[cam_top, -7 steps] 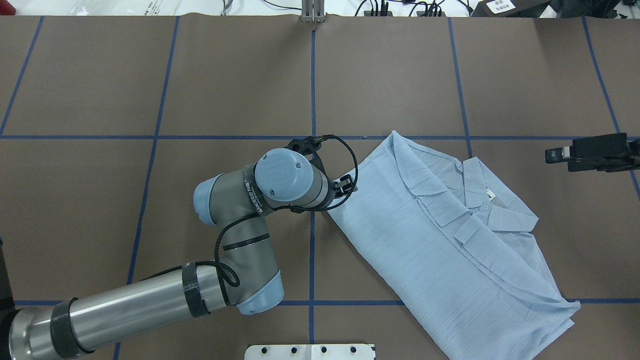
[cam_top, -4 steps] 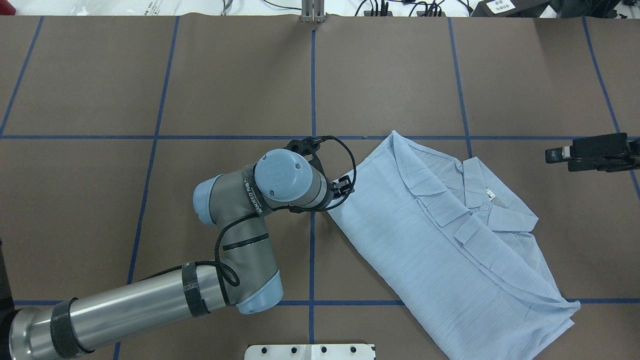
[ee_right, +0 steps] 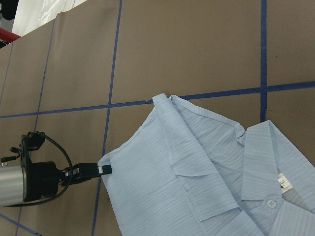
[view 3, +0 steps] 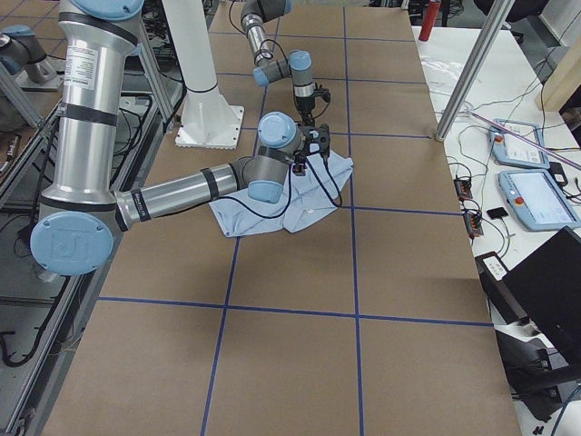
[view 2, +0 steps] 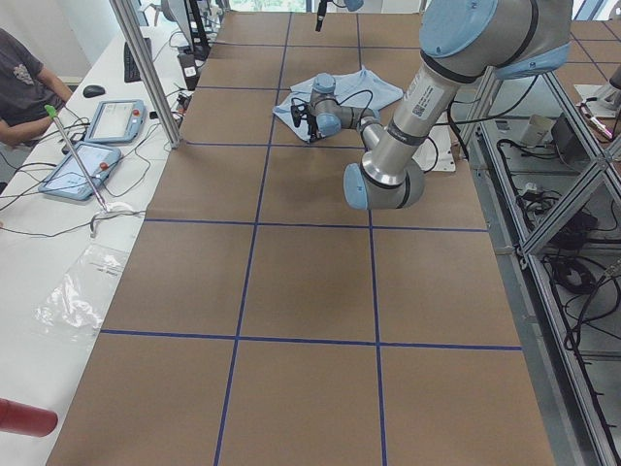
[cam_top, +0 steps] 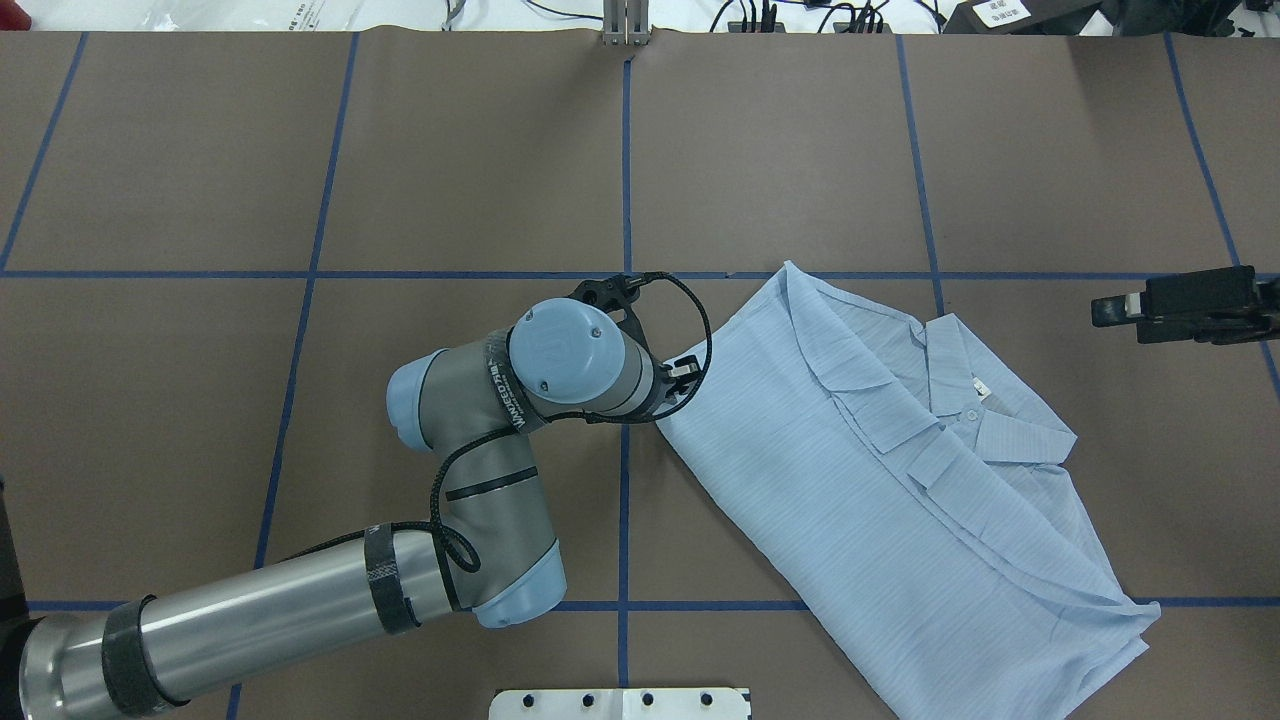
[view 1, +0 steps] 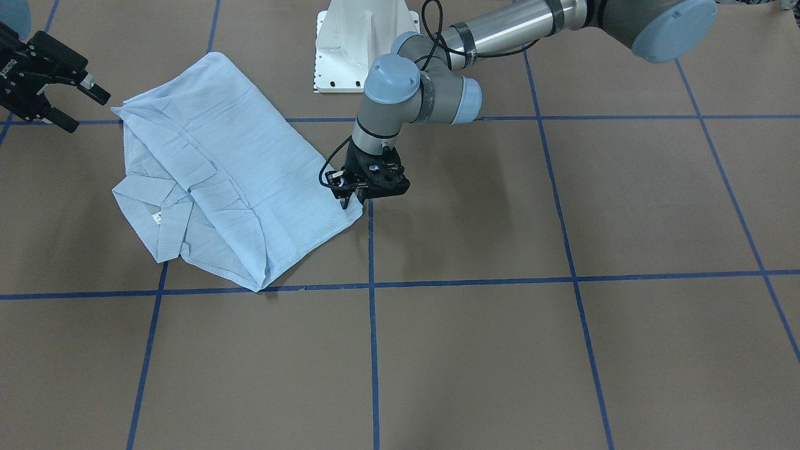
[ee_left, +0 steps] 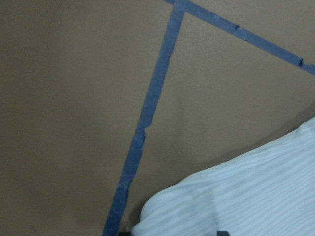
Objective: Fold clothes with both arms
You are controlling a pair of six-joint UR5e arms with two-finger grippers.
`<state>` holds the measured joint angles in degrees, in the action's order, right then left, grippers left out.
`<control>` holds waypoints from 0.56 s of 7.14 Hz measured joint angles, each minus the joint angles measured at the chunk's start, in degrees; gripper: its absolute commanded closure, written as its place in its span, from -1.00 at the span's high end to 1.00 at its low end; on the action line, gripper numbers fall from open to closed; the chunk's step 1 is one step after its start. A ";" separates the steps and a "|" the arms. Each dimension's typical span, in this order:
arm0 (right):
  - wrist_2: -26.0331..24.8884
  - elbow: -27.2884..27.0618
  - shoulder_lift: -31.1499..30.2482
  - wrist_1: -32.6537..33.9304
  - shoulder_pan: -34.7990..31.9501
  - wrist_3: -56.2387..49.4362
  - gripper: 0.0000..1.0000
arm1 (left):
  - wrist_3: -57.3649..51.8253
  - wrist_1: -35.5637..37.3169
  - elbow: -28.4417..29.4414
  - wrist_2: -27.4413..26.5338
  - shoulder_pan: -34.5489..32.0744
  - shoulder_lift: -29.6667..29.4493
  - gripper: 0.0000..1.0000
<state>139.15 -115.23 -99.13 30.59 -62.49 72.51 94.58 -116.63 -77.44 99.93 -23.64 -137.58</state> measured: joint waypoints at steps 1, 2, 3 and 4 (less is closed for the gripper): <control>0.06 0.00 -0.04 0.00 -0.04 0.00 1.00 | -0.05 0.00 -0.01 0.04 0.00 0.01 -1.00; 0.11 0.03 -0.06 0.00 -0.06 0.00 1.00 | -0.06 0.02 -0.10 0.16 -0.04 0.02 -1.00; 0.14 0.06 -0.14 0.00 -0.11 0.00 1.00 | -0.03 0.12 -0.27 0.33 -0.45 0.03 -1.00; 0.15 0.14 -0.23 0.00 -0.18 0.02 1.00 | -0.04 0.34 -0.47 0.53 -1.84 0.03 -1.00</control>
<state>139.30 -115.09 -99.37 30.59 -62.66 72.53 94.54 -116.29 -77.91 100.46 -25.48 -137.55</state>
